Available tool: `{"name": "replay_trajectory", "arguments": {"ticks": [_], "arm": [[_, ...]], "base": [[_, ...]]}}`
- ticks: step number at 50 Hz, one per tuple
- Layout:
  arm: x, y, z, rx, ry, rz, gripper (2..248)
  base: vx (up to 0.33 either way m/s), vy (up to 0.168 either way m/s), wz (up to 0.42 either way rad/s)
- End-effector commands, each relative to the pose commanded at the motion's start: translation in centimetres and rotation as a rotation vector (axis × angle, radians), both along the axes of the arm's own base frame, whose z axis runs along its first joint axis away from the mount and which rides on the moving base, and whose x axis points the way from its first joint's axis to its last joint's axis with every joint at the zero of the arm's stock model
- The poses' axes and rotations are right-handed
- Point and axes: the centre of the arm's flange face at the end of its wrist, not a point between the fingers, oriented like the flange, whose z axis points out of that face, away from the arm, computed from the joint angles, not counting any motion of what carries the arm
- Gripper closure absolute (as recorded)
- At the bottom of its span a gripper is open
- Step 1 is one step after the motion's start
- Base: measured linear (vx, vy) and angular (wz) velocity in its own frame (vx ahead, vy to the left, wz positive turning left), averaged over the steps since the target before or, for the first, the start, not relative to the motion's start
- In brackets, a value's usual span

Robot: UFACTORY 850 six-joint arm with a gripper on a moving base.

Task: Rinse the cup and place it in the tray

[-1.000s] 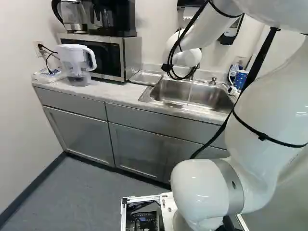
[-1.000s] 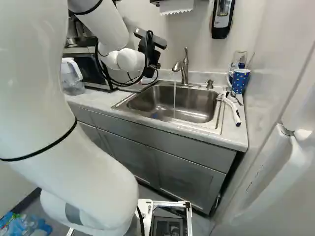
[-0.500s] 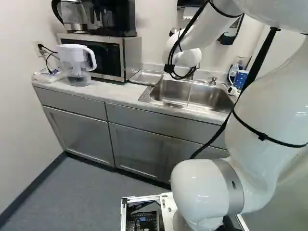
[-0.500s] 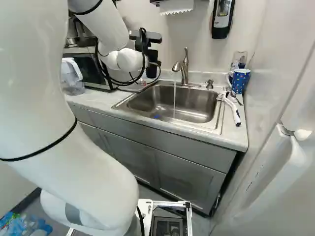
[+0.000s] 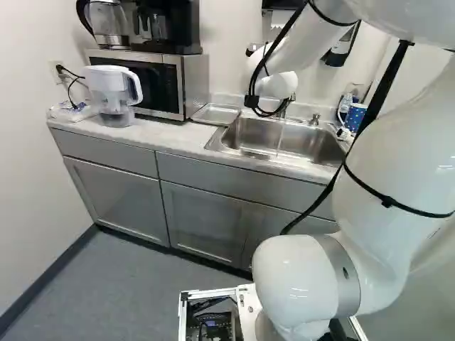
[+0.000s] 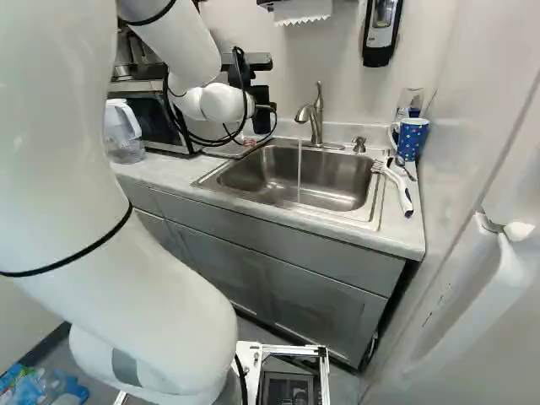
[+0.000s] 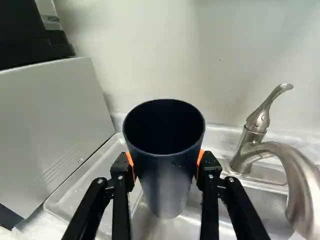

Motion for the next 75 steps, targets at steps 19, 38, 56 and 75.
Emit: {"name": "replay_trajectory", "arguments": {"ticks": [19, 38, 56, 75], "arm": [[2.6, 2.1, 0.0, 0.0, -0.001, 0.043, 125], [5.0, 4.7, -0.1, 0.0, -0.004, 0.09, 125], [7.1, 7.5, -0.3, 0.0, -0.016, 0.136, 125], [8.6, 8.9, -1.7, 0.0, -0.056, 0.157, 125]], "base": [[0.0, 0.0, 0.0], [0.0, 0.0, 0.0], [0.0, 0.0, 0.0], [0.0, 0.0, 0.0]]}}
